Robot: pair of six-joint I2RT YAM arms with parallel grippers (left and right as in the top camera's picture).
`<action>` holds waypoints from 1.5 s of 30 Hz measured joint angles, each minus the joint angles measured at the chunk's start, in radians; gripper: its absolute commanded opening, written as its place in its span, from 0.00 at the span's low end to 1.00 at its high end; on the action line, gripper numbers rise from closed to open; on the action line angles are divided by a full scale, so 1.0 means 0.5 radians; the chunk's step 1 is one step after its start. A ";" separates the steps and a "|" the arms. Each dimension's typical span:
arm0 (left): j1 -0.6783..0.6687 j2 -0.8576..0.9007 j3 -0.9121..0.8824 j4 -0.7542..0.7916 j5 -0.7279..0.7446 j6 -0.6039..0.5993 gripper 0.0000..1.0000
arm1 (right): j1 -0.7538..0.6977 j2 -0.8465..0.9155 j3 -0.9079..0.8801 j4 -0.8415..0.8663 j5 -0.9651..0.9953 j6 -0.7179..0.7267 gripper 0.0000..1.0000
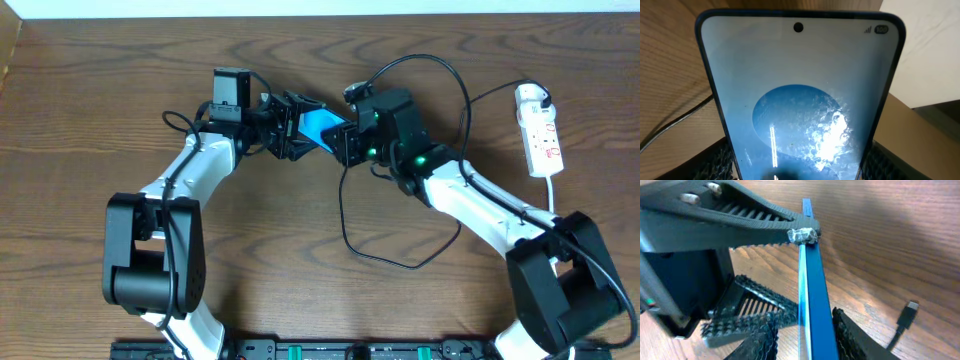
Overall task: Plug charger to phone and switch on socket
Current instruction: 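Close the right gripper on the smartphone's side edge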
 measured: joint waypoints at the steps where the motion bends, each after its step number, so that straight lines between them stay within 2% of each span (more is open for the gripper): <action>1: -0.004 0.000 0.000 -0.001 0.000 0.000 0.61 | 0.008 0.020 0.000 0.018 -0.001 0.021 0.33; 4: -0.011 0.000 0.000 0.000 0.000 0.000 0.61 | 0.017 0.058 0.000 0.052 -0.005 0.052 0.31; 8: -0.011 0.000 0.000 -0.002 -0.003 0.000 0.61 | 0.036 0.079 0.000 0.063 -0.007 0.092 0.23; 11: -0.011 0.000 0.000 -0.001 -0.004 0.000 0.61 | 0.039 0.079 0.000 0.080 -0.008 0.118 0.16; 13: -0.011 0.000 0.000 -0.002 -0.003 0.000 0.61 | 0.039 0.079 0.000 0.083 -0.003 0.150 0.07; 17: -0.009 0.000 0.000 0.002 -0.003 0.000 0.61 | 0.035 0.082 0.000 0.091 0.021 0.216 0.01; 22: -0.007 0.000 0.000 0.007 -0.005 0.000 0.65 | 0.035 0.084 0.000 0.106 0.023 0.256 0.01; 27: 0.000 0.000 0.000 0.009 -0.008 -0.002 0.86 | 0.027 0.095 -0.001 0.146 0.015 0.326 0.01; 32: -0.006 -0.001 0.003 0.012 0.074 0.049 0.96 | -0.047 0.095 -0.001 0.189 -0.034 0.511 0.01; 39: -0.013 -0.001 0.003 0.047 0.145 0.176 0.98 | -0.215 0.095 -0.001 0.234 -0.134 0.850 0.01; 45: -0.012 -0.001 0.005 0.288 0.192 0.286 0.95 | -0.311 0.092 -0.001 0.375 -0.249 1.315 0.01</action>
